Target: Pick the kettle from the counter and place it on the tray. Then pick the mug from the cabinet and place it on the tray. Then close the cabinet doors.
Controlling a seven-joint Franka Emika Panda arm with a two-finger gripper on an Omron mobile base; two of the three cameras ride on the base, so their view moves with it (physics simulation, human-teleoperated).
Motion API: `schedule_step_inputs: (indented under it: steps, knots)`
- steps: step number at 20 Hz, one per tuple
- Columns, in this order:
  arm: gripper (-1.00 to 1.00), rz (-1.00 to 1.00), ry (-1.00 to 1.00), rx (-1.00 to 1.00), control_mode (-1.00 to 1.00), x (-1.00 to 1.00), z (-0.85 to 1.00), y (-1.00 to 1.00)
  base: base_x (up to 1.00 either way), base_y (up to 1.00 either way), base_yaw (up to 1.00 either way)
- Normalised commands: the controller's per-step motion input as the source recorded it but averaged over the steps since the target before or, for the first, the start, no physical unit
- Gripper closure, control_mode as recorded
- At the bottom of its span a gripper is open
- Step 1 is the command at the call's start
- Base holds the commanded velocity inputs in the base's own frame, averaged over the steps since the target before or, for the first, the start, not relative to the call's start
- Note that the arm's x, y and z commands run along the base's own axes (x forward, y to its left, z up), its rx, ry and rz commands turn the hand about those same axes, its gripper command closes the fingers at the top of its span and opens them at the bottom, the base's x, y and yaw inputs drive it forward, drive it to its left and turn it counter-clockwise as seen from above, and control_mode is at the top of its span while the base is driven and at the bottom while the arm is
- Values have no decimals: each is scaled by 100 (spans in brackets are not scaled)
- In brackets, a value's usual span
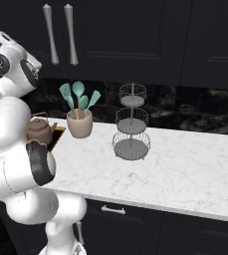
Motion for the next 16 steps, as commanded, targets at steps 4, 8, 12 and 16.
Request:
schedule_step_inputs:
  steps: [4,8,12,16]
  knots:
    - [-100,20,20,26,-100,87,0,-19,0,0,0]
    - [-100,16,23,24,-100,86,0,-7,0,0,0]
    - [-100,14,14,15,-100,61,-8,-1,0,0,0]
    - [-100,12,0,2,-100,29,-20,0,0,0,0]
